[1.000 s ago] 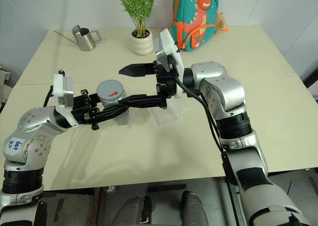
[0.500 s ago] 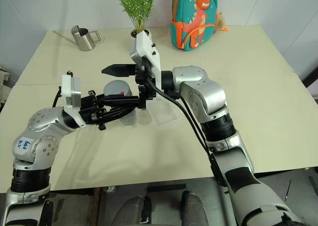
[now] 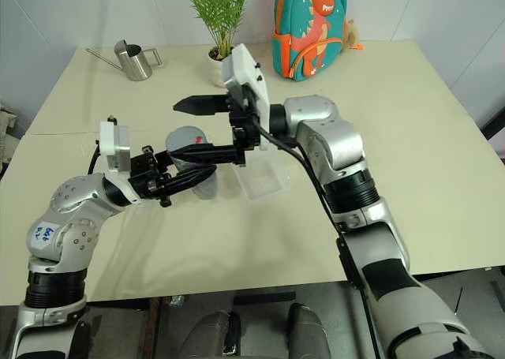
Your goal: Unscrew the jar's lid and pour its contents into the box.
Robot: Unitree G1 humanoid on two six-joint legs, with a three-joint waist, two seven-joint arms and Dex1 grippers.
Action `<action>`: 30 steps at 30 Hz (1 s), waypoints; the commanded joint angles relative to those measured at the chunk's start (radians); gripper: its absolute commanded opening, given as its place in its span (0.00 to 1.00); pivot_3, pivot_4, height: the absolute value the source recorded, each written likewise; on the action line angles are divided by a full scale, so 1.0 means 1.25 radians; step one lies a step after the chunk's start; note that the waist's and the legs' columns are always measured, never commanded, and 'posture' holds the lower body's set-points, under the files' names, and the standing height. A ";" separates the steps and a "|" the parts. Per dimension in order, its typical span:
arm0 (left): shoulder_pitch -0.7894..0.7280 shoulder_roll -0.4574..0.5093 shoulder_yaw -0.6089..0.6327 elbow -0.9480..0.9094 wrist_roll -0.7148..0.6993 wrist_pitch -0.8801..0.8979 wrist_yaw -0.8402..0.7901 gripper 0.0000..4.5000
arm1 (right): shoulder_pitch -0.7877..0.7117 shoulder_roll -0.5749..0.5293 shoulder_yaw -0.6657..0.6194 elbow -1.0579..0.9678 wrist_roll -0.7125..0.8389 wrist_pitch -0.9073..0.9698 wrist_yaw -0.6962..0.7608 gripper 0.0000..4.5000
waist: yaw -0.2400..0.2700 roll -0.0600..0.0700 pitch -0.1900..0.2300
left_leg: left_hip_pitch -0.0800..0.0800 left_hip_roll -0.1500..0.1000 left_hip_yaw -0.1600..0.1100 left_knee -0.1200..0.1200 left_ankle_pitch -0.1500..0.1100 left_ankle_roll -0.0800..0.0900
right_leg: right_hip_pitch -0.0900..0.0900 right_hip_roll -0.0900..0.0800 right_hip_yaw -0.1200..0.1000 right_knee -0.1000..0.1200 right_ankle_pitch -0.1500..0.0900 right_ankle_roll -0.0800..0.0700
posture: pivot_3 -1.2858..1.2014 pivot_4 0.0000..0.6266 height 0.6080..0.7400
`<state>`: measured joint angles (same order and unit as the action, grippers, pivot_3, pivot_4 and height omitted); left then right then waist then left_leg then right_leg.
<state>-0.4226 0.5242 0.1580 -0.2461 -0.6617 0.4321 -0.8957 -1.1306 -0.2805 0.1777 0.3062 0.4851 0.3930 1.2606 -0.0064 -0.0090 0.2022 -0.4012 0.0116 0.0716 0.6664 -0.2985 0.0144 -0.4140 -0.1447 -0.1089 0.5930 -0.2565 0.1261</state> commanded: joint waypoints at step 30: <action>-0.021 0.024 -0.023 -0.026 -0.017 -0.010 -0.047 0.49 | 0.048 0.026 -0.017 -0.158 0.025 0.109 -0.056 1.00 | -0.016 0.000 0.000 | -0.001 0.001 0.000 0.001 0.000 -0.001 | 0.000 0.001 0.001 0.001 0.000 0.000 | 0.52 0.24 1.00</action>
<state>-0.4345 0.5504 0.1310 -0.2611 -0.6792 0.4249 -0.9529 -1.0554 -0.2569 0.1584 0.1264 0.5242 0.5562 1.2022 -0.0266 -0.0096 0.2019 -0.4020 0.0126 0.0718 0.6676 -0.2981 0.0135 -0.4145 -0.1440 -0.1081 0.5937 -0.2559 0.1259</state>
